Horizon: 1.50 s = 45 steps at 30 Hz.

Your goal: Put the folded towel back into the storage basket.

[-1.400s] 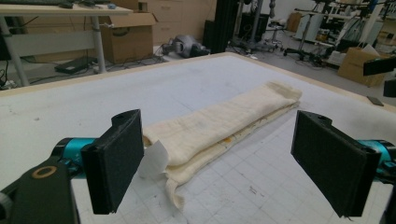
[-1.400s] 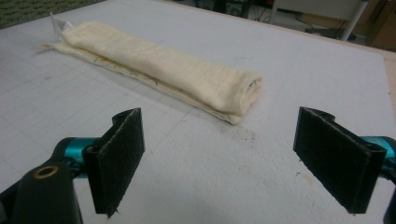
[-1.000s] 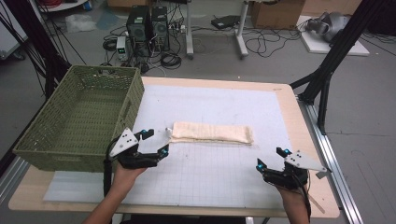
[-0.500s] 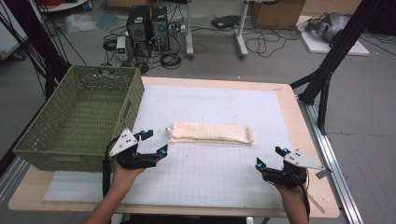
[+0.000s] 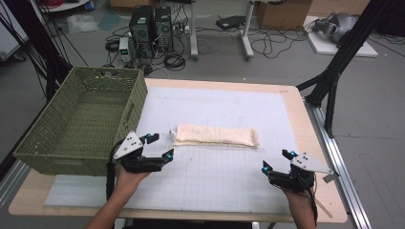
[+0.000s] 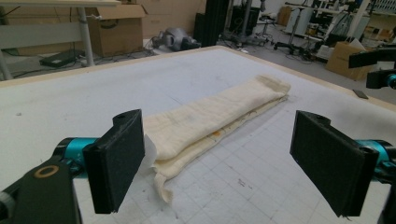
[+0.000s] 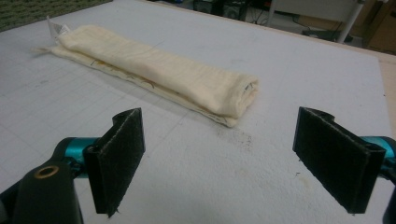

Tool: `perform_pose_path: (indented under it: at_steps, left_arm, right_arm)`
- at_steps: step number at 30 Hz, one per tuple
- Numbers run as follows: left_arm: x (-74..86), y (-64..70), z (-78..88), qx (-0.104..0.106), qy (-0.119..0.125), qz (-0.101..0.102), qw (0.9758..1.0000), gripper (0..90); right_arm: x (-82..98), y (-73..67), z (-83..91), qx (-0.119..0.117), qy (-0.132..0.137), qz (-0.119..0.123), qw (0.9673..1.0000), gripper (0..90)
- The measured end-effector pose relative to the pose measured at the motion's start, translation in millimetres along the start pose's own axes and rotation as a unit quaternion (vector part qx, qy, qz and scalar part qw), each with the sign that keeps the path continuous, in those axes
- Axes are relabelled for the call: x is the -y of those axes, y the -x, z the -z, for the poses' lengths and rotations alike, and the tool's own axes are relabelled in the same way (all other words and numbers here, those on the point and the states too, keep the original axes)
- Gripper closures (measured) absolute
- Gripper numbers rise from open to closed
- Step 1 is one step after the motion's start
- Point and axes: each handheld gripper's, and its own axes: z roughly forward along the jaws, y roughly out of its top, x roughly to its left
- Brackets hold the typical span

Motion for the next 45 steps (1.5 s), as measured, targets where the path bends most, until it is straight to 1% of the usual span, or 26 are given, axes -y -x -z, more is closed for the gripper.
perform_pose_path:
  at_steps: [4,7,9,11,15,17,21,24,26,28,31,40,42,43,44,45]
  left_arm:
    - [-3.5,1.2,-0.8,0.003,0.0,0.003,1.0,17.9]
    - [-5.3,1.5,-1.7,0.012,-0.005,0.008,0.9999,18.0]
    - [-5.9,1.5,-2.2,0.01,-0.008,0.006,0.9999,18.1]
    - [-8.0,0.5,-2.6,0.01,-0.008,0.009,0.9999,18.1]
    - [-15.2,-1.5,-3.2,0.009,-0.002,0.012,0.9999,18.1]
    - [-19.3,-2.6,-4.6,0.009,-0.002,0.008,0.9999,18.0]
    - [-28.1,-5.3,-11.2,0.007,-0.007,0.002,0.9999,18.0]
    - [-34.9,-8.3,-17.2,0.007,-0.009,0.003,0.9999,18.1]
    - [-39.3,-9.6,-21.1,0.008,-0.012,0.001,0.9999,18.2]
    - [-42.8,-10.7,-25.5,0.008,-0.013,0.003,0.9999,18.5]
    - [-47.2,-13.8,-33.5,0.006,-0.023,0.011,0.9997,18.1]
    - [-54.4,-22.6,-59.7,-0.005,-0.058,0.008,0.9982,17.9]
    - [-53.2,-25.5,-65.8,-0.012,-0.066,0.011,0.9977,18.1]
    - [-51.3,-27.8,-68.8,-0.012,-0.071,0.016,0.9973,18.5]
    - [-51.3,-27.8,-68.8,-0.012,-0.071,0.016,0.9973,18.6]
    - [-45.9,-32.9,-75.5,-0.016,-0.088,0.023,0.9957,18.6]
  right_arm:
    - [0.2,0.1,-1.0,-0.001,-0.003,-0.001,1.0,15.3]
    - [0.0,-0.1,-1.3,-0.001,-0.002,-0.002,1.0,15.4]
    - [-0.3,0.2,-1.6,-0.002,-0.001,-0.001,1.0,15.3]
    - [-0.5,0.0,-1.8,-0.003,0.0,-0.002,1.0,15.3]
    - [-1.0,-0.8,-1.1,-0.002,0.001,0.0,1.0,15.4]
    - [-0.9,-1.2,-0.7,-0.002,0.0,-0.001,1.0,15.4]
    - [-1.1,-0.8,-1.1,-0.001,0.0,0.0,1.0,15.4]
    - [-0.9,-1.3,-1.4,-0.001,-0.002,-0.004,1.0,15.4]
    - [-0.9,-0.9,-1.8,-0.002,-0.003,-0.001,1.0,15.4]
    - [-0.9,-0.6,-2.3,-0.002,-0.003,0.0,1.0,15.4]
    - [-0.9,-0.7,-2.9,-0.003,-0.003,-0.001,1.0,15.4]
    - [-1.1,-0.3,-2.8,-0.001,-0.002,0.001,1.0,15.4]
    - [-0.9,-0.2,-3.0,-0.002,-0.004,-0.002,1.0,15.4]
    - [-0.9,0.2,-3.3,-0.002,-0.004,-0.001,1.0,15.4]
    - [-0.9,0.3,-3.4,-0.002,-0.003,-0.001,1.0,15.4]
    - [-0.9,0.1,-3.4,-0.002,-0.004,-0.002,1.0,15.4]
